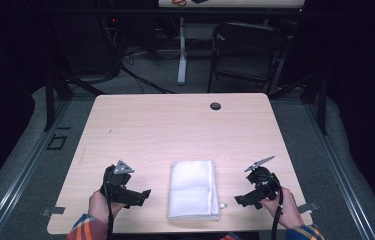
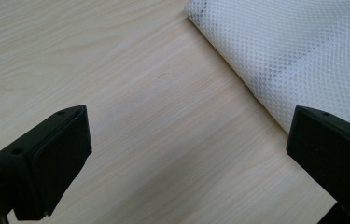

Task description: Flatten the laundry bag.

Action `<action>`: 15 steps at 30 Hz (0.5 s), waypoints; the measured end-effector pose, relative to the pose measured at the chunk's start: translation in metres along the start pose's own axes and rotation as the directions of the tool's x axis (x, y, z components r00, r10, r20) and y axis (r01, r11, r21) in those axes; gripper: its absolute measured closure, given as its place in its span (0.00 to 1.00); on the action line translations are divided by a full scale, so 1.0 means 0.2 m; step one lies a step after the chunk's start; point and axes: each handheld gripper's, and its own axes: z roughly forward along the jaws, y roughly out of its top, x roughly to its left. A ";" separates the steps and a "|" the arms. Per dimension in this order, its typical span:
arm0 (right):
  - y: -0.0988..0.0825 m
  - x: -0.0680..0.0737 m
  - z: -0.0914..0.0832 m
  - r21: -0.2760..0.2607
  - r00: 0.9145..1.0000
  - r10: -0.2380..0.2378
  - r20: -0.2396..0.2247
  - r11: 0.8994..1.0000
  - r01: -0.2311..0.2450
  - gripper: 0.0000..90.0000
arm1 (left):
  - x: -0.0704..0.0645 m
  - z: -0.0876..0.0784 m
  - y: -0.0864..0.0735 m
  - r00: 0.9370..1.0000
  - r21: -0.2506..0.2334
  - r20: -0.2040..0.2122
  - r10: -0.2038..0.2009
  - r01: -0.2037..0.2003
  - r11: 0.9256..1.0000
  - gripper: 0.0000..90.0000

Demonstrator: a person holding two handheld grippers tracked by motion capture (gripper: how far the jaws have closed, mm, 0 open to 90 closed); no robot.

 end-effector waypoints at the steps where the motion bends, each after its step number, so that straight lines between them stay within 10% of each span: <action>1: 0.00 0.00 0.00 -0.005 1.000 0.005 0.000 1.000 -0.005 0.00 | 0.00 0.00 0.00 1.000 0.000 0.002 0.001 -0.001 1.000 0.00; 15: -0.02 0.00 -0.02 -0.035 0.999 0.042 -0.035 0.998 -0.043 0.00 | -0.07 0.01 0.03 0.999 0.002 0.034 0.039 -0.039 0.999 0.00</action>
